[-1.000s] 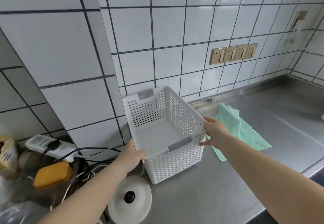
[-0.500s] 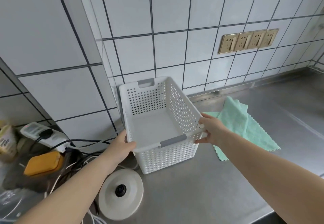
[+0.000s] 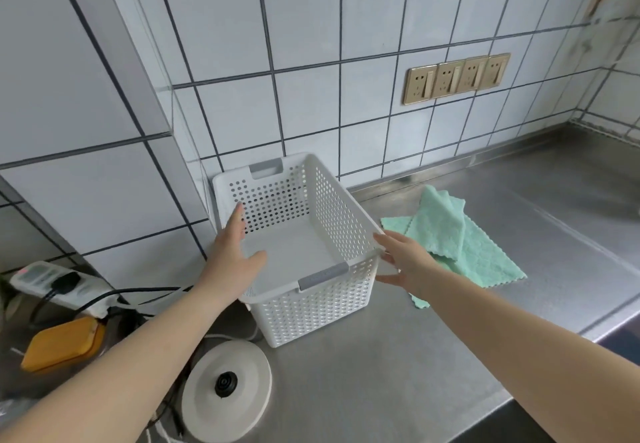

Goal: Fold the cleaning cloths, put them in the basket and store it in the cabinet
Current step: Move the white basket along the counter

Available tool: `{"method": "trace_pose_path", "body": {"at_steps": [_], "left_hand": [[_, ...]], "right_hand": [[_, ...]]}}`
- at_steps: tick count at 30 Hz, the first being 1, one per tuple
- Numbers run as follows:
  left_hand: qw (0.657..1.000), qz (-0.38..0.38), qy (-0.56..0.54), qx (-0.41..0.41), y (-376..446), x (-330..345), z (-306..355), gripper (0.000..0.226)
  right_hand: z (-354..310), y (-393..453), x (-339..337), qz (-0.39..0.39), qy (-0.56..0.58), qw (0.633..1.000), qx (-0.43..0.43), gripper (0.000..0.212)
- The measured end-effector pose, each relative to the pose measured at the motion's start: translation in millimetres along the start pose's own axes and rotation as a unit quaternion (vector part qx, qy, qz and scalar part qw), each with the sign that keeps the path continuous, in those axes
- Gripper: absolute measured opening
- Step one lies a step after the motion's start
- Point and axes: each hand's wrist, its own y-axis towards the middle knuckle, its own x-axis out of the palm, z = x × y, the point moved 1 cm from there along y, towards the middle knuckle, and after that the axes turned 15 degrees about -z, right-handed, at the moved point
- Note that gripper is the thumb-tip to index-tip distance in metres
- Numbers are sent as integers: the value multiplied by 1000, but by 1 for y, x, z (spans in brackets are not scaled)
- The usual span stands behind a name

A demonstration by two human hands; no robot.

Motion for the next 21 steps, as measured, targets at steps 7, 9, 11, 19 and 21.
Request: {"method": "trace_pose_path", "body": {"at_steps": [7,9,11,19,21], "left_hand": [[989,-107,15,102,7,8,27,79],[978,-156,20,137,1,8,33,75],[962,-220,28,162,-11,8,35,72],[917,-338,-53,207,-77,29,33,42],[900,-377,-70,207,-100,46,32,34]], "right_hand": [[-1,-52,6,111,-23,990,-88,53],[6,-74,15,142,-12,984,-107,52],[18,-103,36,170,-2,978,-124,49],[77,-208,101,250,33,960,-125,55],[95,-242,110,290,43,947,-131,58]]}}
